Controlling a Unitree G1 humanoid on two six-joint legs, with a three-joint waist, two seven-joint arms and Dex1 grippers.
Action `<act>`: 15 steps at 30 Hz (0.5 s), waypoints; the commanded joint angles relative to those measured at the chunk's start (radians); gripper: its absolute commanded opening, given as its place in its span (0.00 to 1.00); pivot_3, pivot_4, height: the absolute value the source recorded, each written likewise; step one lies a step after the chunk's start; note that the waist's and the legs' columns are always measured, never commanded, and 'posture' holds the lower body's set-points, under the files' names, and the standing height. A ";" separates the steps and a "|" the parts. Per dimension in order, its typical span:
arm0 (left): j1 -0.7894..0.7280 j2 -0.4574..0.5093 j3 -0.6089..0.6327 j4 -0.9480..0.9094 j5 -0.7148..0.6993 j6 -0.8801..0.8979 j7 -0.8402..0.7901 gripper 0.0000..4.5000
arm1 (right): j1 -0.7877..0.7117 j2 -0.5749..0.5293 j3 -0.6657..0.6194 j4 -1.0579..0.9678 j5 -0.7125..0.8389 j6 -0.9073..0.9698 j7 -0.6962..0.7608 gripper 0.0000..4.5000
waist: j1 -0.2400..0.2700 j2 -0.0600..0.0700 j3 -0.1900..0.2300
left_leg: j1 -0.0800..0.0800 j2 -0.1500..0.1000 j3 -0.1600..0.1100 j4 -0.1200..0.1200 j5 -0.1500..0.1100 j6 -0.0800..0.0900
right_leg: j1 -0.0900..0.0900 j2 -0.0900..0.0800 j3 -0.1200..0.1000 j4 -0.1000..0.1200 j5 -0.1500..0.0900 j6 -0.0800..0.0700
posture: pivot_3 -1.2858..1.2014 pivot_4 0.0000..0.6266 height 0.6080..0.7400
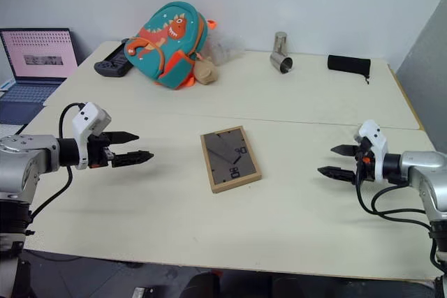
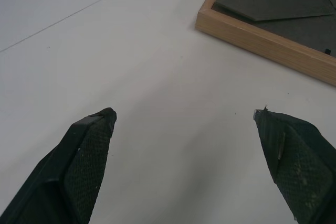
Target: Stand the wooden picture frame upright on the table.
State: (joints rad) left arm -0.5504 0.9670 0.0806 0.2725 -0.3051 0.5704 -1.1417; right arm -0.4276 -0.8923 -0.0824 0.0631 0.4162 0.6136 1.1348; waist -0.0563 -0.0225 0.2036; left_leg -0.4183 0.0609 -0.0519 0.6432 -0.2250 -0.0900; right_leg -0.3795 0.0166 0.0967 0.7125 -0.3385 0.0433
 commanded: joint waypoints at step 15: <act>-0.084 -0.141 -0.002 0.114 0.068 -0.147 0.194 0.85 | -0.203 0.196 0.141 0.217 -0.128 -0.187 -0.060 0.92 | 0.000 0.000 0.000 | 0.000 0.000 0.000 0.001 0.000 0.000 | 0.000 0.000 0.000 0.002 0.000 0.000 | 0.52 0.24 1.00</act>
State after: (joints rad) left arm -0.6048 0.8409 0.0793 0.3541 -0.2660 0.4905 -0.9889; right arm -0.5940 -0.7165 0.0566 0.2484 0.3129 0.4796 1.0991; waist -0.0562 -0.0227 0.2040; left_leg -0.4183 0.0609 -0.0518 0.6449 -0.2248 -0.0899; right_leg -0.3798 0.0166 0.0967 0.7141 -0.3383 0.0431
